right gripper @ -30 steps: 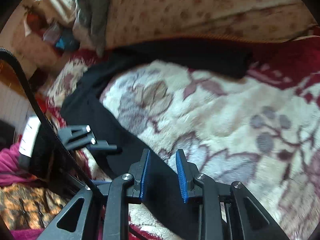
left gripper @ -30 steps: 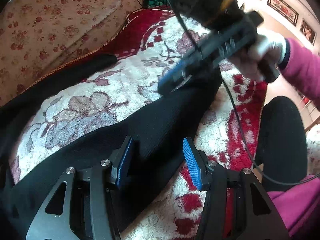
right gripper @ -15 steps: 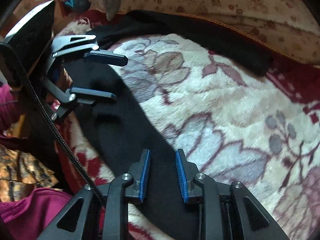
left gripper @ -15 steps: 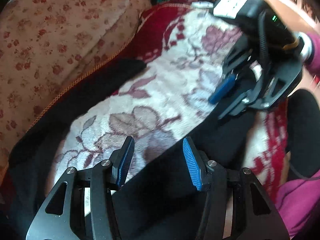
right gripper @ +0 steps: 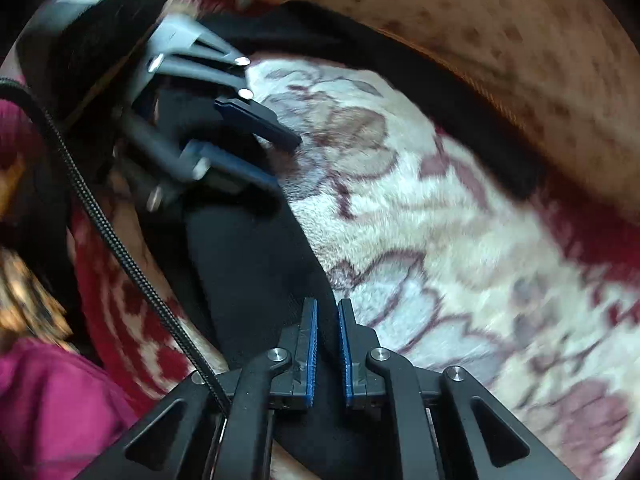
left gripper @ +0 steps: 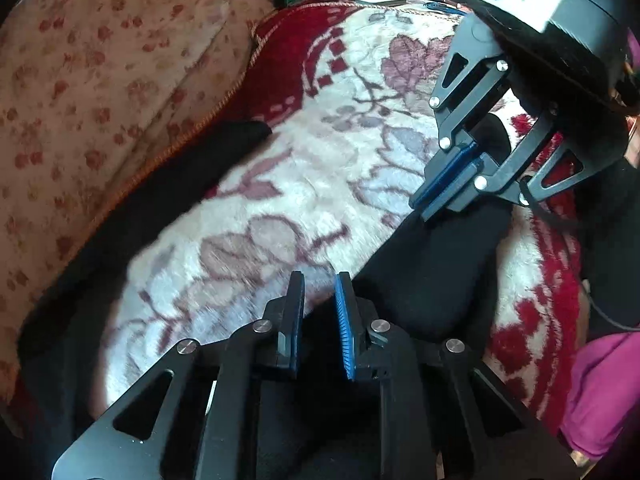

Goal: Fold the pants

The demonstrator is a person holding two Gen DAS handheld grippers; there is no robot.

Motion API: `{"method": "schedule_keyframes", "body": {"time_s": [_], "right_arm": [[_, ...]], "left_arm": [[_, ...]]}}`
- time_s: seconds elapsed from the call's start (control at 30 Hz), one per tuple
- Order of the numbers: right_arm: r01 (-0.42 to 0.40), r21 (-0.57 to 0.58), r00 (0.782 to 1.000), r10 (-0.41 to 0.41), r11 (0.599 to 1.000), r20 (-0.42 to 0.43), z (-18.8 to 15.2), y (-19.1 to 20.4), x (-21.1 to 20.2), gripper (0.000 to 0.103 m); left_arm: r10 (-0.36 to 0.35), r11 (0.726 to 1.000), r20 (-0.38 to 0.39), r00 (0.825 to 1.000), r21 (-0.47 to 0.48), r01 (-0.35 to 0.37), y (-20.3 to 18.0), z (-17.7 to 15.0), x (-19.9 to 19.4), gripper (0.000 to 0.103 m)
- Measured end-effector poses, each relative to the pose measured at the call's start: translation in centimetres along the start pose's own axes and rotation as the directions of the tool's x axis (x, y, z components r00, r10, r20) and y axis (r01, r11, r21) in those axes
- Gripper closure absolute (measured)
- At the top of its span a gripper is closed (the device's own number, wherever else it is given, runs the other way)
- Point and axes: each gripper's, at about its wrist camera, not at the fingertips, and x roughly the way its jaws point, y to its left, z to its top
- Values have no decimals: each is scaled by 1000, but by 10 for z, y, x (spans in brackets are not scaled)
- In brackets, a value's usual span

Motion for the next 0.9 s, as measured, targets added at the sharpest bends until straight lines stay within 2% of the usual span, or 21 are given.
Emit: {"method": "schedule_keyframes", "body": {"time_s": [0.07,0.13,0.2,0.27,0.33,0.4,0.43,0.5,0.6,0.67,0.73,0.77,0.8,0.87,0.9], "right_arm": [[69,-63,997,-70,996,-16,6,3,-1,98],[127,-72,992,-127,989,-2,11,-2,-6,98],[169,-42,985,-167,985,40,19,-16,-14,98],[202,0,977,-201,979,74,23,-31,-15,98],[184,62,979,-189,981,75,25,-44,-4,98],[96,158,993,-107,983,59,24,-57,10,98],[69,227,996,-79,971,36,20,-67,13,98],[75,334,995,-90,939,29,10,-82,5,98],[88,457,988,-138,885,75,-10,-98,-22,98],[17,539,984,-110,842,140,-25,-100,-36,98],[-65,559,982,-46,826,182,-31,-90,-35,97],[-83,557,984,-20,826,176,-33,-82,-28,97],[-70,555,988,-20,829,154,-36,-74,-21,97],[-45,580,994,-22,813,108,-44,-69,2,97],[-58,601,990,-31,797,136,-48,-68,2,97]], "left_arm": [[21,1000,18,1000,-22,-20,6,4,-1,89],[26,998,34,999,-59,-24,13,7,-4,89],[40,993,55,998,-114,-33,24,11,-6,89],[18,984,42,999,-180,-10,36,12,-3,89],[32,975,23,999,-221,-27,42,11,-1,89],[48,968,15,999,-248,-43,45,7,-5,89],[53,965,17,998,-257,-47,45,4,-10,89],[53,961,33,998,-275,-42,44,-1,-21,89],[38,950,56,998,-311,-19,39,-12,-36,89],[26,939,61,998,-343,-4,36,-19,-40,89],[5,927,36,999,-375,9,31,-27,-34,89],[9,923,12,1000,-386,-4,28,-31,-28,89],[18,915,-14,1000,-403,-22,25,-36,-21,88],[43,899,19,999,-436,-30,22,-42,-21,88],[43,896,17,999,-444,-31,21,-42,-21,88]]}}
